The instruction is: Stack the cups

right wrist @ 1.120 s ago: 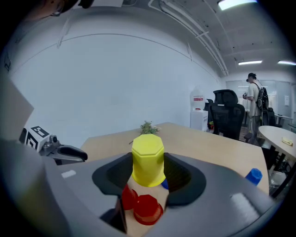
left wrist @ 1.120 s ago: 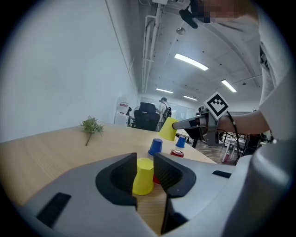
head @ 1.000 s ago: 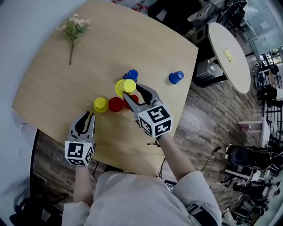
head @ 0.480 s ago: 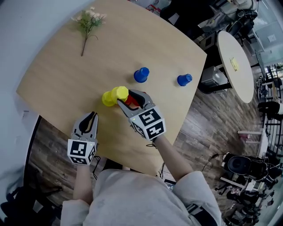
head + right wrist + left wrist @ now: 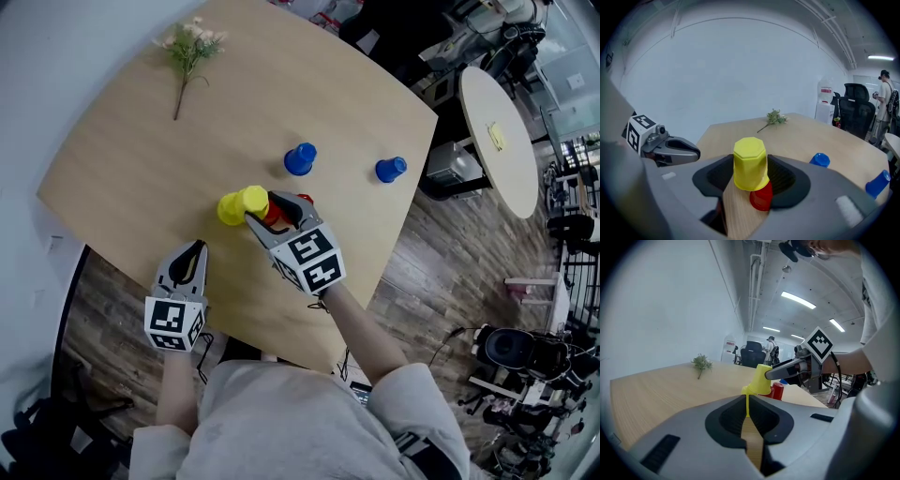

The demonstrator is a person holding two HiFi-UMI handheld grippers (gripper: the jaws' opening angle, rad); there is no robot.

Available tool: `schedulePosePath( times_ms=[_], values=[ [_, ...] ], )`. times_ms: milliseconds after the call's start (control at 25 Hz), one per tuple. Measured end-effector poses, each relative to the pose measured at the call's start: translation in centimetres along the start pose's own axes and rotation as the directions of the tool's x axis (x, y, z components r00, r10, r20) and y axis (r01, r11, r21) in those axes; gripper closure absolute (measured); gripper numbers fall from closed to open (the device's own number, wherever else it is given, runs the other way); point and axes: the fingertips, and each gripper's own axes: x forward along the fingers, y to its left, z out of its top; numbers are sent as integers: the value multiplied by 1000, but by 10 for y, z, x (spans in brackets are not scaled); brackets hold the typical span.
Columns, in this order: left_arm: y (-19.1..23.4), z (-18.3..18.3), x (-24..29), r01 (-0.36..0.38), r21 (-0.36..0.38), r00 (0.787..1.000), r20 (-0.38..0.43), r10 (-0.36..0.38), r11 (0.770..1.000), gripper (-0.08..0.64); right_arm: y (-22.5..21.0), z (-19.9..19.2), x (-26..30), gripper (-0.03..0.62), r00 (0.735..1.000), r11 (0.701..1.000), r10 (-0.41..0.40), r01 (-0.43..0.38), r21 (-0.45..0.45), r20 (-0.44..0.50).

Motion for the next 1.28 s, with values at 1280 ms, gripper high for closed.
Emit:
schedulePosePath(
  times_ms=[1280],
  values=[
    [1,-2,1,10,-48,999,-39,-12,999,543,-187,-51,24,353,965,940,-229,254,230,-130]
  ],
)
